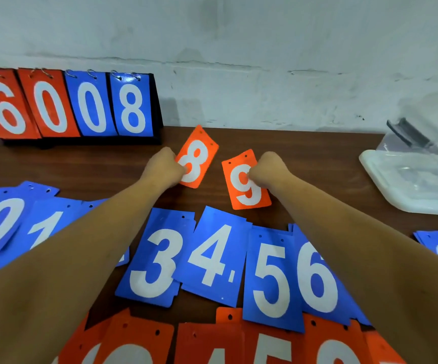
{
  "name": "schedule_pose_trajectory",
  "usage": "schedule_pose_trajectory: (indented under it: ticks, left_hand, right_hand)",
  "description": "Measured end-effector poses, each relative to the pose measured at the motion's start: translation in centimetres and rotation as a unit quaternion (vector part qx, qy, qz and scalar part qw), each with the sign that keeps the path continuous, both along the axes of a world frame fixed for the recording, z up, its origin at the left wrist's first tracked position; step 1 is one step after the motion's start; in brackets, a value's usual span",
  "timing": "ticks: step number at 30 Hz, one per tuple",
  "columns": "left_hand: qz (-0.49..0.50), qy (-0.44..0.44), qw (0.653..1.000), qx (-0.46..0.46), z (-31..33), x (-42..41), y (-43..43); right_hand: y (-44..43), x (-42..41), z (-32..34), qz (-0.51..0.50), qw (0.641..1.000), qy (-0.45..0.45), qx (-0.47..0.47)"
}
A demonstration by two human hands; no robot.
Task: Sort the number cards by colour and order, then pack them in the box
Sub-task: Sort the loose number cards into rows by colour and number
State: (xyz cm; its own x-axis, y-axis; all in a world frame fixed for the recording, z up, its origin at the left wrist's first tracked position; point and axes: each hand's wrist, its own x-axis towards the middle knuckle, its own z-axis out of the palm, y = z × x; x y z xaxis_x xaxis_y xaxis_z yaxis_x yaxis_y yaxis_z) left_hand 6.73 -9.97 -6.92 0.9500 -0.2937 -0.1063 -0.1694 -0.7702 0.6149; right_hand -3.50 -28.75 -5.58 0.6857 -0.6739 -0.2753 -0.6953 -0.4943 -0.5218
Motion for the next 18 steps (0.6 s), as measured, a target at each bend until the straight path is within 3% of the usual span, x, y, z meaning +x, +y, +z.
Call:
schedule_pose_trajectory:
  ticks: [3, 7, 14, 18]
  left_hand:
    - [0.048, 0.026, 0.99, -0.134, 0.9, -1.1, 0.9]
    - [0.041, 0.078, 0.959, -0.27, 3.0, -4.1, 2.2]
    - [0.017, 0.181, 0.906, -0.381, 6.4, -13.3, 5.0]
    - [-0.023, 0.222, 0.878, -0.423, 6.9, -19.7, 6.3]
  right_hand:
    - [-0.4, -2.3, 0.9, -0.039, 0.986, -0.145, 0.077]
    - [0.6, -6.1, 4.1, -0.052, 0.938, -0.279, 0.2]
    - [5.0, -13.4, 7.4, -0.027, 0.894, -0.322, 0.31]
    - [8.1, -17.4, 6.8, -0.051, 0.908, -0.308, 0.279]
